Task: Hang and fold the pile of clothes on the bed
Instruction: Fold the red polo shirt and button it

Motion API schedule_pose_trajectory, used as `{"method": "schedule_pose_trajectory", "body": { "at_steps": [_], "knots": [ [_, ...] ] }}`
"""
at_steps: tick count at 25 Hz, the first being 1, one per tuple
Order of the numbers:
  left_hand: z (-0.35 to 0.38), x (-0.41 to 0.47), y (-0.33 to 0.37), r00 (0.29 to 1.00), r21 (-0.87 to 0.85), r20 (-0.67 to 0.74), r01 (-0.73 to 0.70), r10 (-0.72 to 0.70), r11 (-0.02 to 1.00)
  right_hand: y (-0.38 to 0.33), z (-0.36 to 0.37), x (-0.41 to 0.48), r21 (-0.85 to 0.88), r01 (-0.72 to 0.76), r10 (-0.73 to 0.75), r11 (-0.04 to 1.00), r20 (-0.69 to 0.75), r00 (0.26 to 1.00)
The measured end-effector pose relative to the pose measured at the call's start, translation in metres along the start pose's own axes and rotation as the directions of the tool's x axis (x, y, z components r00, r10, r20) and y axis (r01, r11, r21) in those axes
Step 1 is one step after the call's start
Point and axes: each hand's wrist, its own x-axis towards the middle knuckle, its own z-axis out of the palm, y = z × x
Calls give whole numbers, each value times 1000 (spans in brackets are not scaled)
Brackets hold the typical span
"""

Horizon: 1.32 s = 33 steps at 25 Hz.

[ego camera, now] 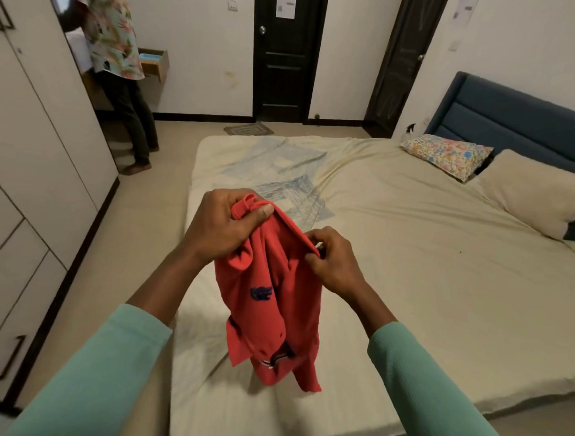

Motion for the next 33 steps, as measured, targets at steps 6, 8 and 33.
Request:
{"method": "schedule_pose_trajectory", "body": {
  "at_steps": [6,8,33],
  "knots": [
    [-19,-12,-7,958,47,-286,53,-38,997,33,18,-21,-172,-209,214,963,13,977],
    [-23,-16,-9,934,44,-351,92,-71,995,45,19,-25,-300,-266,272,916,-23,962],
    [-68,-45,38,935,33,-75,350,-347,936,134,-154,-17,74,-330,302,941,-620,724]
  ]
}}
